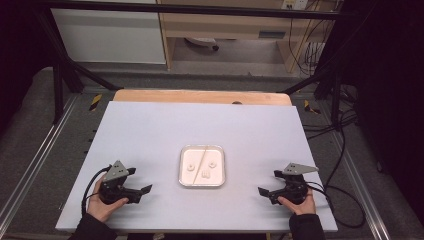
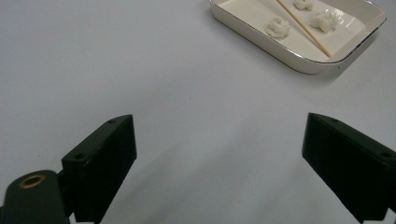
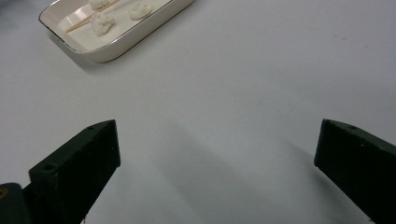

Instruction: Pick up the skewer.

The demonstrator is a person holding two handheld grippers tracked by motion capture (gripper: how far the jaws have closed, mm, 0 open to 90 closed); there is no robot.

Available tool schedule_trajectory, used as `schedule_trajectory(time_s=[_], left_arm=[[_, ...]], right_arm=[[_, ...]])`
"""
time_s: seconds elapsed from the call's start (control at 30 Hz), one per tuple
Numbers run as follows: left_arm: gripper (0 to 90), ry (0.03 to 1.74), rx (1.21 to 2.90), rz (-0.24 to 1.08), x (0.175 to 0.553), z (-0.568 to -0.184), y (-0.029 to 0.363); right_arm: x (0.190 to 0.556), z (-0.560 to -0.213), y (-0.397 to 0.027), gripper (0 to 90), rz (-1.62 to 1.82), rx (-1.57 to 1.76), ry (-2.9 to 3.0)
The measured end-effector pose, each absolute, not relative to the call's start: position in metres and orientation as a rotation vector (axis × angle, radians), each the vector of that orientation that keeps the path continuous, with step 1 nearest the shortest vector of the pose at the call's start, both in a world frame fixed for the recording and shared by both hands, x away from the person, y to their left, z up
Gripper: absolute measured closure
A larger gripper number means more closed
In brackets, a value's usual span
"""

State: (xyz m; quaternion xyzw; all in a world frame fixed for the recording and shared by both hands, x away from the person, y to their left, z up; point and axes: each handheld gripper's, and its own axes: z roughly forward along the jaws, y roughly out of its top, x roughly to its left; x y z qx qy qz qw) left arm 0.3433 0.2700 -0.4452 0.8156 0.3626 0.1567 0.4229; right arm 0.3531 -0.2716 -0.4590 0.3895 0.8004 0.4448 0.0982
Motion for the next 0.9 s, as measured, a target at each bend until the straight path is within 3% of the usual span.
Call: schedule_trajectory(time_s=[0.9], left_arm=[[9.2,0.925,2.071,0.383,0.346,-0.436,0.248]], right_arm=[[0.355,-0.455,-0.269,0.7,1.291,1.133,2.366]])
